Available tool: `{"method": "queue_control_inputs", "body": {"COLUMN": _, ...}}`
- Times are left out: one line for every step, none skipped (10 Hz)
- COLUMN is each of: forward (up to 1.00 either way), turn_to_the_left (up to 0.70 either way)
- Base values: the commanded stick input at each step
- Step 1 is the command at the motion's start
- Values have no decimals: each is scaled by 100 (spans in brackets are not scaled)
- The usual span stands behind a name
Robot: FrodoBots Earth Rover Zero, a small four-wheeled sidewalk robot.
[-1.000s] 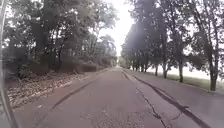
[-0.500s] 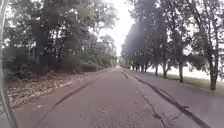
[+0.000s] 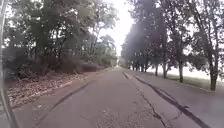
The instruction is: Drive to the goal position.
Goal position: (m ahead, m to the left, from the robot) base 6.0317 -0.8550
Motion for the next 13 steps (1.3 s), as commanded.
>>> {"method": "queue_control_inputs", "body": {"forward": 7, "turn_to_the_left": 0}}
{"method": "queue_control_inputs", "body": {"forward": 7, "turn_to_the_left": 0}}
{"method": "queue_control_inputs", "body": {"forward": 7, "turn_to_the_left": 0}}
{"method": "queue_control_inputs", "body": {"forward": 7, "turn_to_the_left": 0}}
{"method": "queue_control_inputs", "body": {"forward": 7, "turn_to_the_left": 0}}
{"method": "queue_control_inputs", "body": {"forward": 7, "turn_to_the_left": 0}}
{"method": "queue_control_inputs", "body": {"forward": 7, "turn_to_the_left": 0}}
{"method": "queue_control_inputs", "body": {"forward": 7, "turn_to_the_left": 0}}
{"method": "queue_control_inputs", "body": {"forward": 7, "turn_to_the_left": 0}}
{"method": "queue_control_inputs", "body": {"forward": 7, "turn_to_the_left": 0}}
{"method": "queue_control_inputs", "body": {"forward": 7, "turn_to_the_left": 0}}
{"method": "queue_control_inputs", "body": {"forward": 7, "turn_to_the_left": 0}}
{"method": "queue_control_inputs", "body": {"forward": 7, "turn_to_the_left": 0}}
